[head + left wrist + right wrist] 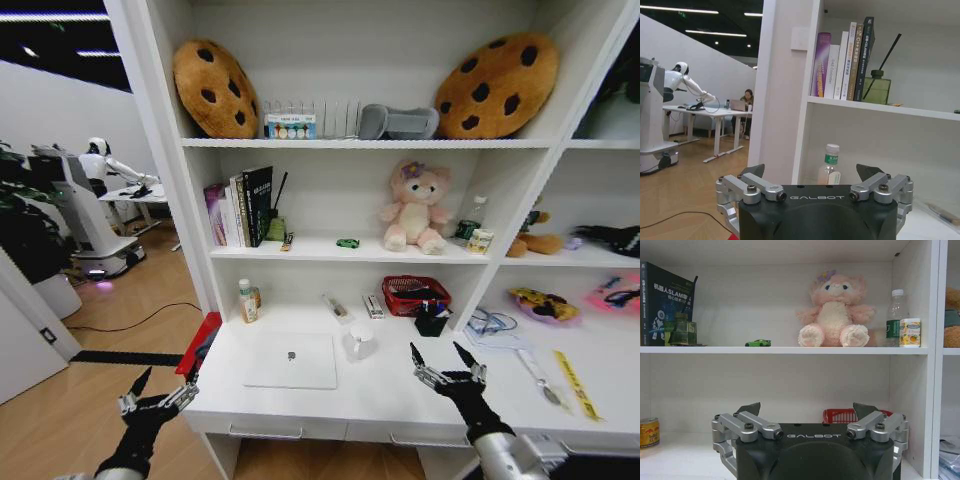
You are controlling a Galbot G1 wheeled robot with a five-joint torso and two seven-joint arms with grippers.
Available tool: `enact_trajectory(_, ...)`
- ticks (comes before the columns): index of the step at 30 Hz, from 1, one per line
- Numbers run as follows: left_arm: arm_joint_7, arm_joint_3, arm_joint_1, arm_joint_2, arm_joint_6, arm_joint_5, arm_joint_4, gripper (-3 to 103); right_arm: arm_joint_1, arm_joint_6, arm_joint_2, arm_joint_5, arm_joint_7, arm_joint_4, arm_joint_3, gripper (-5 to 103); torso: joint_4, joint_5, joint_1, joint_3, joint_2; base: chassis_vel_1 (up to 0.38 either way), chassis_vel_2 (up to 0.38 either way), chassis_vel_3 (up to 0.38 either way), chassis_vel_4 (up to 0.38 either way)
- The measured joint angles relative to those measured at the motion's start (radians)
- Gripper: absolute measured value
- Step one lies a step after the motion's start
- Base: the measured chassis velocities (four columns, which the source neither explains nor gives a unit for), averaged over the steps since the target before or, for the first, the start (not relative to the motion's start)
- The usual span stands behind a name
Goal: Organize the objects on the table.
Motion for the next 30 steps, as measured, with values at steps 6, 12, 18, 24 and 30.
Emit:
enact_trajectory(6,0.0,0.0,0.0,0.0,0.0,0.0,0.0,100,0.0,0.0,0.0,0.0,0.0,0.0,0.0,100,-0.0001,-0.0001,0.0,0.0,0.0,0.168,-0.198,-0.186,0.193)
enact_trajectory(12,0.0,0.0,0.0,0.0,0.0,0.0,0.0,100,0.0,0.0,0.0,0.0,0.0,0.0,0.0,100,0.0002,-0.0002,0.0,0.0,0.0,0.265,-0.257,-0.26,0.273)
enact_trajectory(18,0.0,0.0,0.0,0.0,0.0,0.0,0.0,100,0.0,0.0,0.0,0.0,0.0,0.0,0.0,100,0.0002,-0.0005,0.0,0.0,0.0,0.319,-0.309,-0.324,0.329)
enact_trajectory(24,0.0,0.0,0.0,0.0,0.0,0.0,0.0,100,0.0,0.0,0.0,0.0,0.0,0.0,0.0,100,0.0001,-0.0011,-0.001,0.0,0.001,0.332,-0.327,-0.358,0.345)
enact_trajectory(30,0.0,0.0,0.0,0.0,0.0,0.0,0.0,100,-0.001,0.0,0.0,0.0,0.0,0.0,0.0,100,-0.0011,0.0,-0.001,-0.001,0.001,0.146,-0.126,-0.209,0.165)
